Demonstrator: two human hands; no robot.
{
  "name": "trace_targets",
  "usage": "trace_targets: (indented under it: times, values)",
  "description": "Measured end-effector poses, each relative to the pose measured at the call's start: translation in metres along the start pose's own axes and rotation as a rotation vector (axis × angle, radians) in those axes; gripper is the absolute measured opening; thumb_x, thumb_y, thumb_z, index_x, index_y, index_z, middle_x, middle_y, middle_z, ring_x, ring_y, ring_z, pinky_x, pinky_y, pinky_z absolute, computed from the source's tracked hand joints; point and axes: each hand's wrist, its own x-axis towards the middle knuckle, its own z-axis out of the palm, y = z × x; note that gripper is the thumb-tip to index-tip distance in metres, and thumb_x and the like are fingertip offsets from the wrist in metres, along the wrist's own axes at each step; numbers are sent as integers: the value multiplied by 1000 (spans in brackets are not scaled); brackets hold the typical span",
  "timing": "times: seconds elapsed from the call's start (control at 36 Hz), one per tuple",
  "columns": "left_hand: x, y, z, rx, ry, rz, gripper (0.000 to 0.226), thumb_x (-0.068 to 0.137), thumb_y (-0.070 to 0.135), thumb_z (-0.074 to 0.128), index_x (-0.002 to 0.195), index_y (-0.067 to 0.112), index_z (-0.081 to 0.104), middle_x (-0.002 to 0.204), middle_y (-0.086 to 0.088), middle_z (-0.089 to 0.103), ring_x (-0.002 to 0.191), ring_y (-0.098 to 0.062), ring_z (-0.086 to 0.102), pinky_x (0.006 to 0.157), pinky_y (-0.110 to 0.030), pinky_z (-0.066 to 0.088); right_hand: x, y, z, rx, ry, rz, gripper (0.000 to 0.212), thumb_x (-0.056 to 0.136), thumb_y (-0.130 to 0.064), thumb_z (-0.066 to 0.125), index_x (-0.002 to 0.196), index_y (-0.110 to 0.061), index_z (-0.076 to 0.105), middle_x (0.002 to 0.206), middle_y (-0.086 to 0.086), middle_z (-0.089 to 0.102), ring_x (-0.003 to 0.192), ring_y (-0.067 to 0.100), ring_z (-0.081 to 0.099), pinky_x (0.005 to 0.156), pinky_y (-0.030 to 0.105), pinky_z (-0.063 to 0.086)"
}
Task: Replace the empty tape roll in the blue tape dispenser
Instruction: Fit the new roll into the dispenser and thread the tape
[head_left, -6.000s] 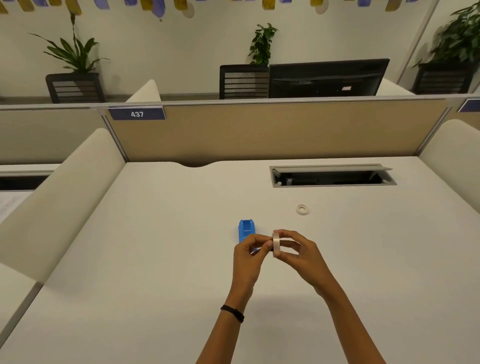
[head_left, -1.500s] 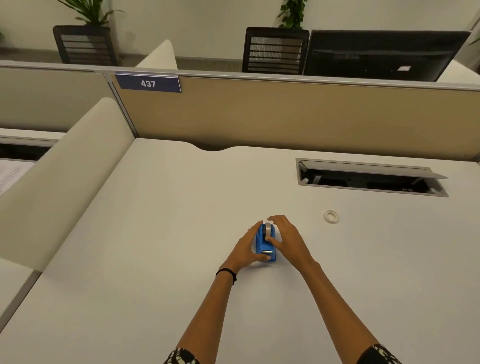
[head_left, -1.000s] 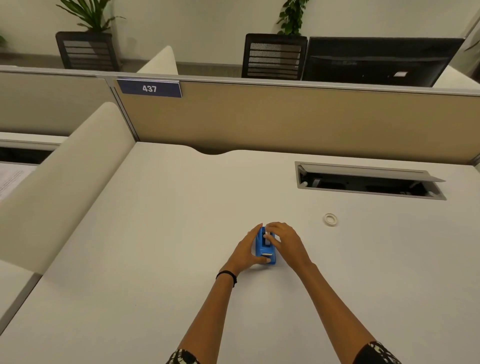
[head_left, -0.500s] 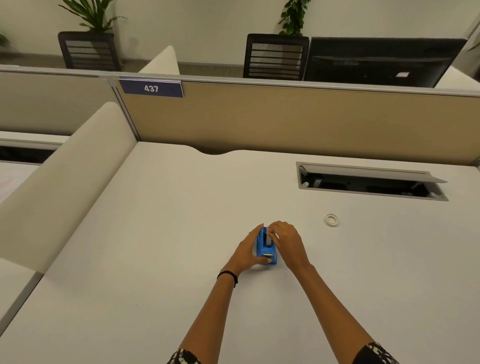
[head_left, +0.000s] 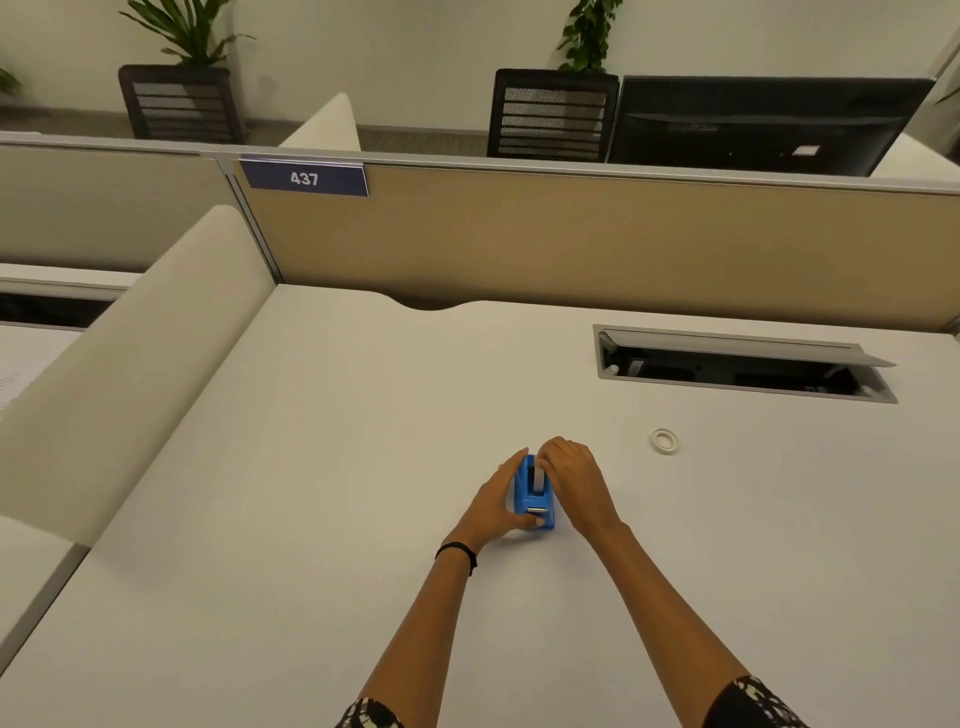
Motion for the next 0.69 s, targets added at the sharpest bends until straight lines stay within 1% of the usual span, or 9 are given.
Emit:
trace_targets:
  times: [0.03,0.14,0.17,0.22,0.28,0.36,0.5,0.58,0.69]
  values:
    - [0,0,0,0,-1,0,95,72,24,77,144,24,16,152,0,27,137,-18,28,100,-18,21,0,1,0,21,-4,12,24,87,-11,57,105,6,58,109,23,63,98,35,58,95,40,44]
    - [0,0,0,-4,0,-4,94,73,25,77,144,25,15,152,0,26,137,-18,28,103,-21,22,0,5,1,86,-52,80,28,90,-12,52,113,3,53,120,19,57,107,31,54,97,31,40]
    - [-1,0,0,-7,0,-3,94,73,25,77,144,26,15,152,1,26,137,-17,28,102,-20,21,0,5,1,108,-46,87,26,90,-11,52,112,3,53,119,20,58,107,31,54,96,32,41]
    - [-1,0,-1,-15,-1,1,94,73,24,77,144,26,15,152,1,26,137,-17,28,100,-18,21,-1,3,0,130,11,80,20,91,-10,51,105,1,58,109,20,63,99,31,58,89,32,45]
    - [-1,0,-1,-19,-2,5,94,73,23,77,144,26,16,152,1,26,137,-17,28,100,-19,21,-3,2,-1,153,57,79,18,91,-11,51,102,0,60,104,18,65,95,29,60,85,29,45]
    - [-2,1,-1,-20,-5,6,93,73,22,77,144,25,15,152,0,26,137,-18,29,102,-21,23,-5,3,0,182,72,85,19,90,-14,52,102,-2,61,106,17,65,97,27,59,86,27,44]
    - [-2,2,0,-16,-7,7,93,73,22,76,144,23,16,152,-1,26,137,-19,29,107,-27,25,-1,0,-1,232,78,126,19,89,-15,54,98,-1,63,103,17,64,96,27,59,87,35,47]
    - [-2,2,-1,-16,-8,8,94,73,22,76,144,23,15,152,-1,26,137,-19,28,105,-24,23,1,-1,-2,255,77,147,19,88,-13,56,100,0,63,104,19,64,97,28,58,88,35,47]
    - [-2,1,-1,-17,-9,14,94,73,22,77,144,24,15,152,0,25,138,-18,27,102,-20,20,4,-1,-2,297,72,175,15,88,-11,56,95,-1,65,99,19,63,92,27,59,81,29,46]
